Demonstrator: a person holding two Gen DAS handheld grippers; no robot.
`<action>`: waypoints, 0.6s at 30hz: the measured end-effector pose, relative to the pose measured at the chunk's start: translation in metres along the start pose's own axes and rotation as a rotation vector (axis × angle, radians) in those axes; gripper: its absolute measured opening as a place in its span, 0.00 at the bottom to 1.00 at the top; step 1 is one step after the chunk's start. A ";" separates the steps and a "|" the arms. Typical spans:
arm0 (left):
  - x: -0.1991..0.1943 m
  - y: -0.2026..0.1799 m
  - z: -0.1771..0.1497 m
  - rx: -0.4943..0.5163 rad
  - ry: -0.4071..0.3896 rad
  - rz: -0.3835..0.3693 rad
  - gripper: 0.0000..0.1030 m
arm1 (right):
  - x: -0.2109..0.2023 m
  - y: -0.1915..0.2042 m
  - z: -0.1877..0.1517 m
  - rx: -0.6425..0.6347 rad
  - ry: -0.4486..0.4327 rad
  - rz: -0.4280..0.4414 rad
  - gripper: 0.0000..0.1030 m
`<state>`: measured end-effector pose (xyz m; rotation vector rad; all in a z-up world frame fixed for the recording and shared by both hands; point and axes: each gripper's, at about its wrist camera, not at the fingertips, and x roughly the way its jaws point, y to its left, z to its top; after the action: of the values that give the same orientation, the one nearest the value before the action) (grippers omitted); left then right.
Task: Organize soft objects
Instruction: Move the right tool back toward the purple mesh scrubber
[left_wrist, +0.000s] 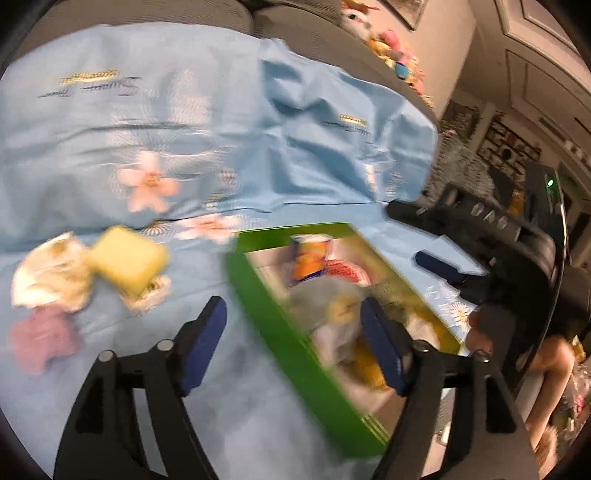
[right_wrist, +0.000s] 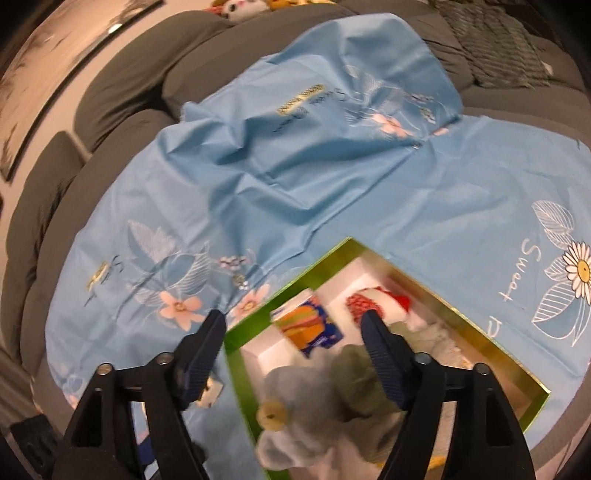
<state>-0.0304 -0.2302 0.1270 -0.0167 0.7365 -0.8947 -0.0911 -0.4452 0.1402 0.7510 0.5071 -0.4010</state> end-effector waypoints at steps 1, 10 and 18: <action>-0.009 0.009 -0.004 -0.004 -0.002 0.028 0.78 | 0.000 0.005 -0.002 -0.014 0.000 0.010 0.80; -0.078 0.104 -0.056 -0.126 0.012 0.323 0.80 | 0.008 0.081 -0.038 -0.193 0.059 0.147 0.89; -0.110 0.187 -0.097 -0.355 0.025 0.485 0.80 | 0.053 0.165 -0.117 -0.406 0.267 0.231 0.89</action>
<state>-0.0004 -0.0047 0.0593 -0.1360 0.8681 -0.2968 0.0026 -0.2589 0.1269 0.4625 0.7176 0.0233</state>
